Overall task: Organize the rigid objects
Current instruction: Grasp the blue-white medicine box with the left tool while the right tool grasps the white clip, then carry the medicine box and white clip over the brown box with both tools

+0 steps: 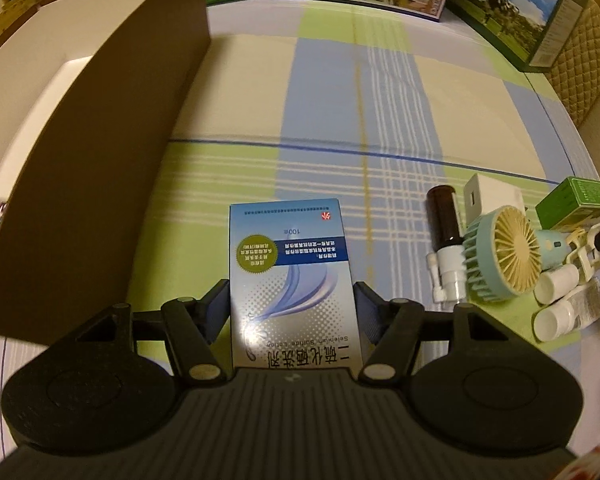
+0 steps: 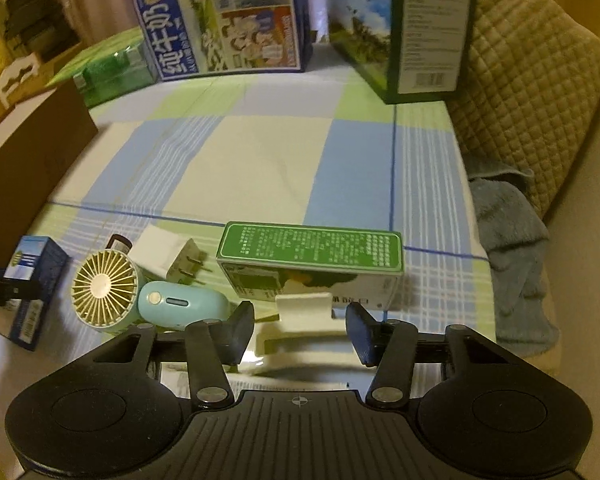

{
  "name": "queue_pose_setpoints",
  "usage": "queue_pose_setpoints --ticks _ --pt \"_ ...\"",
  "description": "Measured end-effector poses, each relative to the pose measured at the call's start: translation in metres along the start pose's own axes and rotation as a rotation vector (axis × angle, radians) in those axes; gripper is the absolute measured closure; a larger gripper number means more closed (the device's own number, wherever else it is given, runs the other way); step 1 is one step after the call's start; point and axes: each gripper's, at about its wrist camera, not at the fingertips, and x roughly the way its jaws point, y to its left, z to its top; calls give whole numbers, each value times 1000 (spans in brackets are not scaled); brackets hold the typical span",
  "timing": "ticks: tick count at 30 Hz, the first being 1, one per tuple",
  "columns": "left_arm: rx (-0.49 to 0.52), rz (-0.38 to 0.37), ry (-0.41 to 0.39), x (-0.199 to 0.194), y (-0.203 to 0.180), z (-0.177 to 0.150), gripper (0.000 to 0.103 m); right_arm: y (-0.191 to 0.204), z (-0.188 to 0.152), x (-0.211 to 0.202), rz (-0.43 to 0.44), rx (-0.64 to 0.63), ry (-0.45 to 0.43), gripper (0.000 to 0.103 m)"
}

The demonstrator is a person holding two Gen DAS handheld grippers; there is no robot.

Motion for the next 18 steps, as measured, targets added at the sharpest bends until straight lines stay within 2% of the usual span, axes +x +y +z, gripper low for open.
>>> queue_pose_setpoints --ticks 5,9,18 --pt "-20 12 -5 -4 4 -6 41 3 0 13 -7 -53 14 61" --pt "-27 23 -8 -4 3 -6 41 2 0 17 -15 -60 16 72" --pt "-29 41 -24 -7 -3 -9 42 -1 -11 -4 -1 -40 -25 72"
